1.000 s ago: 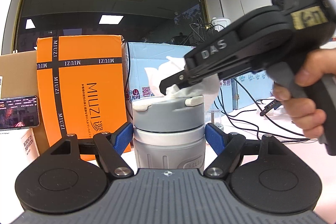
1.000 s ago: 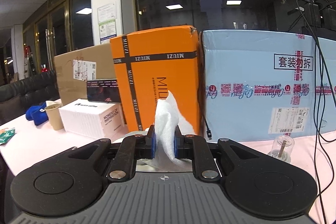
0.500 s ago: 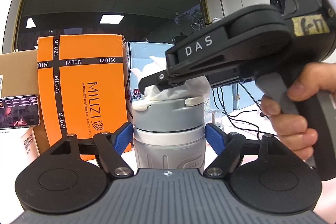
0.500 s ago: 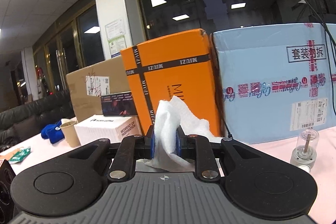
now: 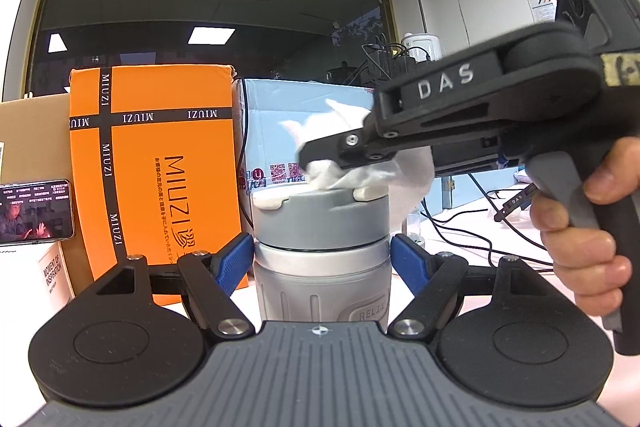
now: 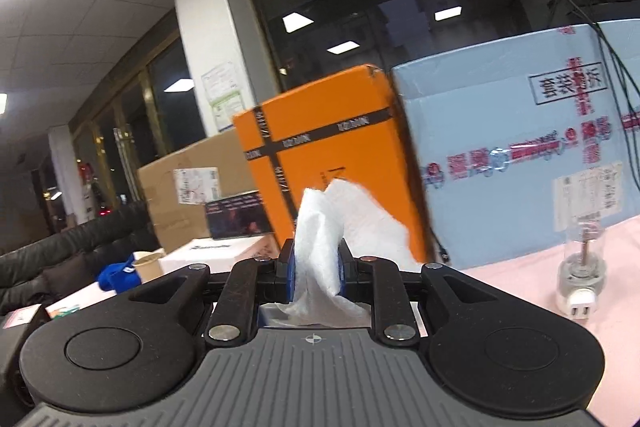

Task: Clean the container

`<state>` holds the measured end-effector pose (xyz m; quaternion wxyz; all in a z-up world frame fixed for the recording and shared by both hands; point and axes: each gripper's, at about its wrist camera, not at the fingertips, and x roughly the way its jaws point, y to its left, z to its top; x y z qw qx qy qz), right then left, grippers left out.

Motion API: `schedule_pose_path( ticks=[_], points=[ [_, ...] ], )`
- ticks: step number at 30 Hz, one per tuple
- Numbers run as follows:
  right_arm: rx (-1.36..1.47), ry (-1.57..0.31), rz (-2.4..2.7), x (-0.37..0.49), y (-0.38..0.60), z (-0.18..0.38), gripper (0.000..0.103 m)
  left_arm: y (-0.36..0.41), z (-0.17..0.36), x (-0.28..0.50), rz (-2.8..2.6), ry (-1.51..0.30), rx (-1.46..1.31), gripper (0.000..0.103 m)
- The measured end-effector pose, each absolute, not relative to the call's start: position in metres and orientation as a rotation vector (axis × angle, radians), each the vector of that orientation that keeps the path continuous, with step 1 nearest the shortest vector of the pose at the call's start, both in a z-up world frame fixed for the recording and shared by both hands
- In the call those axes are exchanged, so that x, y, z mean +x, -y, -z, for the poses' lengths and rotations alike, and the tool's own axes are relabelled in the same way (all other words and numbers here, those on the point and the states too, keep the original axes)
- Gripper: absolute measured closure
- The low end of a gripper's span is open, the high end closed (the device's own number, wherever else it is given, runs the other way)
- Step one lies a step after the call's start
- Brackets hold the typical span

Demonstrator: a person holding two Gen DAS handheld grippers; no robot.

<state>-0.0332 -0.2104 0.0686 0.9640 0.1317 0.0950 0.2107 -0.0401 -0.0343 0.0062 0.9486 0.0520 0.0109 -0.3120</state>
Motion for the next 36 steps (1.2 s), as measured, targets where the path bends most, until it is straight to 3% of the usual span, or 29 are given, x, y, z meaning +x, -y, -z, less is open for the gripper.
schedule_pose_path(
  ticks=[26, 28, 31, 36],
  points=[
    [0.34, -0.094, -0.355, -0.051, 0.238, -0.053, 0.085, 0.034, -0.006, -0.04, 0.647, -0.033, 0.106, 0.03],
    [0.381, -0.084, -0.345, -0.053, 0.249, -0.048, 0.085, 0.033, -0.005, -0.039, 0.64, -0.037, 0.097, 0.028],
    [0.427, -0.078, -0.331, -0.056, 0.264, -0.039, 0.085, 0.033, -0.004, -0.039, 0.628, -0.036, 0.092, 0.017],
    [0.553, -0.057, -0.326, -0.061, 0.29, -0.016, 0.085, 0.033, -0.004, -0.039, 0.62, -0.033, 0.089, 0.016]
  ],
)
